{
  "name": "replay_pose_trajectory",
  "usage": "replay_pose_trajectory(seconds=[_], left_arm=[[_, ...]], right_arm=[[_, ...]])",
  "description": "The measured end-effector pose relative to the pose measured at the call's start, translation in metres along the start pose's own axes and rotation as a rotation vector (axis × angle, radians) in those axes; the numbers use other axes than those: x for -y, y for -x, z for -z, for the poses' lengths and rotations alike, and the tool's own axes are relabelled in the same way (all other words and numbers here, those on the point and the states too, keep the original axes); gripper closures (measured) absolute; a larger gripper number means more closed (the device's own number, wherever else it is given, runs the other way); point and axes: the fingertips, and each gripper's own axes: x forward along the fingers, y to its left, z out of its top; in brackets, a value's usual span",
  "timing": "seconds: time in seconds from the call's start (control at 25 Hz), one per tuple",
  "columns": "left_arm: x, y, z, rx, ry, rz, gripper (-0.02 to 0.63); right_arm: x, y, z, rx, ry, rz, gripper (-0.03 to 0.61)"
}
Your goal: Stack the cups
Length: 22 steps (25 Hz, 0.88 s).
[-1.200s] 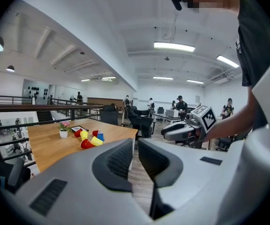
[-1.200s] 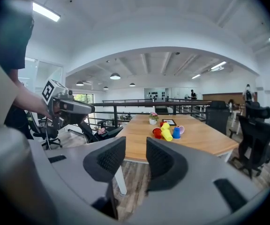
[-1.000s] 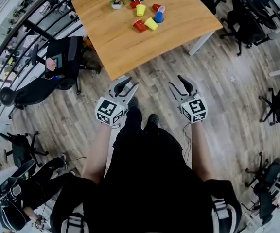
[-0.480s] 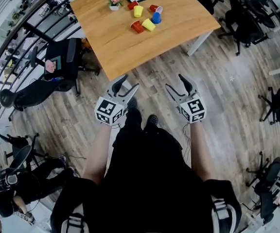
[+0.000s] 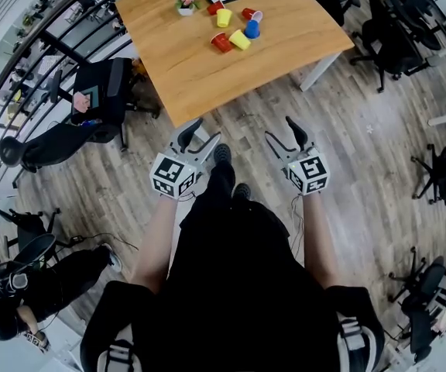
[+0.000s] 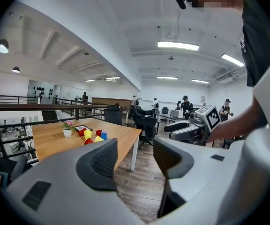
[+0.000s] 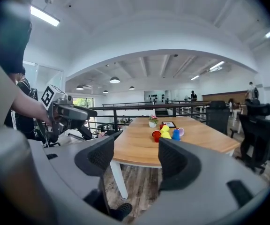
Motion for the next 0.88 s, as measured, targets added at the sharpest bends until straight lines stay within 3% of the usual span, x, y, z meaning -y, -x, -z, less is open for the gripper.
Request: replay_pose_trajectory(seconds=[0.88], left_arm=[[-0.025,-0.046,0.002,-0.014,0.029,0.042,0.374]], right_arm=[[0.036,-0.026,0.005,-0.043,-0.033,0.025,0.292]])
